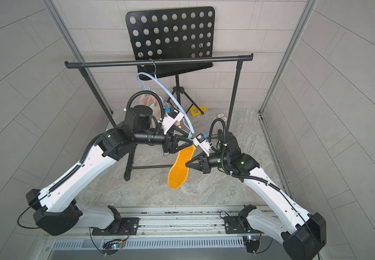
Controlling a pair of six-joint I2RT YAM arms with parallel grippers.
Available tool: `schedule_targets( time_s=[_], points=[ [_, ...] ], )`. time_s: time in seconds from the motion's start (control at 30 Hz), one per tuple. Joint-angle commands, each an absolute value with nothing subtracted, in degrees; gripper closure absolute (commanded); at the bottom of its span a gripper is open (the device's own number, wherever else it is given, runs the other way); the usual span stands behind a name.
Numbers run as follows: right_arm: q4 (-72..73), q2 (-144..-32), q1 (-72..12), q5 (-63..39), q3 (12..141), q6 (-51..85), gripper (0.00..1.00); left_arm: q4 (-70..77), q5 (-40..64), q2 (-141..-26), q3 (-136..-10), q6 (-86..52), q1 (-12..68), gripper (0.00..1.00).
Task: Take the shoe insoles off the hanger
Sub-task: Open the clamp at the hanger.
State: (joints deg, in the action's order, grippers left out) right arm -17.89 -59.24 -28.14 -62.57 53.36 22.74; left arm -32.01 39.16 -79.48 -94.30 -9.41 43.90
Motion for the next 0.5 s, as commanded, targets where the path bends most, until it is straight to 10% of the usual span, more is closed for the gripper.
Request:
schedule_targets(
  time_s=[0.0, 0.47],
  points=[
    [-18.2, -58.5, -28.5, -62.8, 54.3, 22.0, 1.0, -30.1, 39.4, -80.1, -95.7, -9.0, 44.1, 0.43],
    [-21.3, -57.9, -28.5, -60.6, 52.9, 20.6, 1.0, -29.7, 38.0, -79.9, -95.9, -10.8, 44.1, 0.79]
  ],
)
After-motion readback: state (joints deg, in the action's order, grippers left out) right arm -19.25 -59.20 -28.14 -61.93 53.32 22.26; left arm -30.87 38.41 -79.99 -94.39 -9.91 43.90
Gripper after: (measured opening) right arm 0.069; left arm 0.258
